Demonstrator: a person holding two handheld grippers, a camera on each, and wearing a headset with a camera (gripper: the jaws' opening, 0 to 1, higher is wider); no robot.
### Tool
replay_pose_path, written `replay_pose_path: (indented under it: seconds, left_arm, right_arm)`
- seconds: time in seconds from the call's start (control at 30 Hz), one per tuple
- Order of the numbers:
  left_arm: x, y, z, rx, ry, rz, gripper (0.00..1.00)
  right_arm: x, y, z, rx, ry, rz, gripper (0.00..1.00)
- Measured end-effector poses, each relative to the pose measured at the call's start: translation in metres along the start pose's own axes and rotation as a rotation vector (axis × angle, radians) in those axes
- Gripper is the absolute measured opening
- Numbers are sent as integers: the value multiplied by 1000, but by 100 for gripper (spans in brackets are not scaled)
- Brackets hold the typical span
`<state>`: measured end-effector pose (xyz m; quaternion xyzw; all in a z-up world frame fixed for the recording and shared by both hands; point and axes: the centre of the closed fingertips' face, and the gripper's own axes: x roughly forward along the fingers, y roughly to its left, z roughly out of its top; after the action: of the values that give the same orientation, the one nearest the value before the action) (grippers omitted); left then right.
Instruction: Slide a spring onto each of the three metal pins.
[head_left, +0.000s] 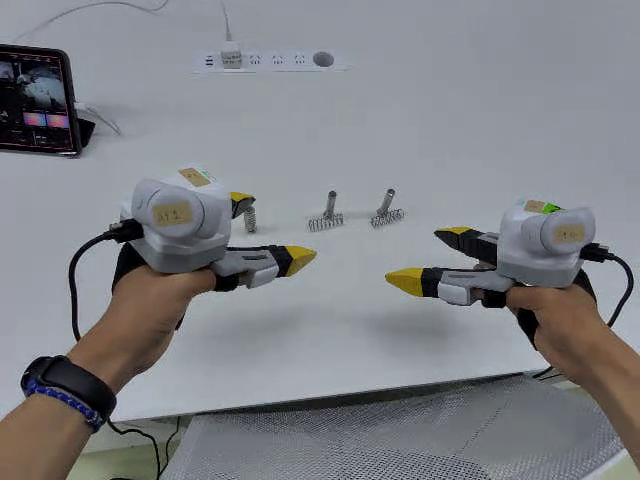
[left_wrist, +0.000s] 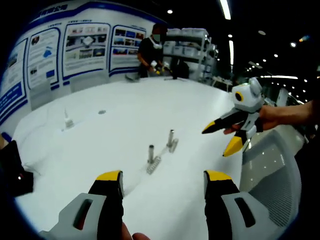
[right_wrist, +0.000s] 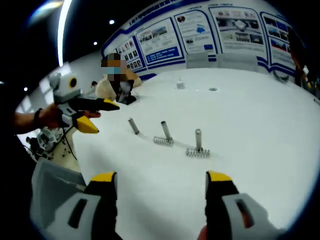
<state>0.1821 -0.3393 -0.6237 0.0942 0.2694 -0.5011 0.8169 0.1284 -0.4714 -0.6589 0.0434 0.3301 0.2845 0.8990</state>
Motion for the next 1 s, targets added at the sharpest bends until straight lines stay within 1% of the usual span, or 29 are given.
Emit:
replay_pose_path:
  seconds: [0.03, 0.17, 0.23, 0.33, 0.43, 0.6, 0.83, 0.9, 1.0]
  left_arm:
    - [4, -1, 0, 17, 9, -6, 66]
    - [16, -5, 3, 31, 18, -29, 66]
    - [22, -6, 3, 48, 30, -37, 66]
    - [31, -7, 1, 62, 46, -49, 66]
    - [41, -7, -5, 85, 79, -61, 65]
    - [52, -7, -7, 117, 101, -72, 62]
    - [67, -3, -14, 123, 131, -84, 59]
    - [72, 0, -17, 120, 139, -75, 58]
    - [78, 4, -22, 100, 148, -64, 57]
  right_arm:
    - [0, 1, -1, -2, 3, 0, 74]
    - [0, 4, -5, -4, 16, 13, 75]
    - [0, 5, -8, -10, 25, 16, 75]
    - [0, 4, -11, -7, 28, 19, 76]
    - [-1, 5, -14, 0, 29, 22, 76]
    - [-4, 7, -17, 4, 33, 23, 77]
    - [-8, 7, -22, 19, 32, 17, 77]
    - [-9, 7, -24, 26, 31, 15, 77]
    - [-10, 7, -27, 42, 28, 12, 77]
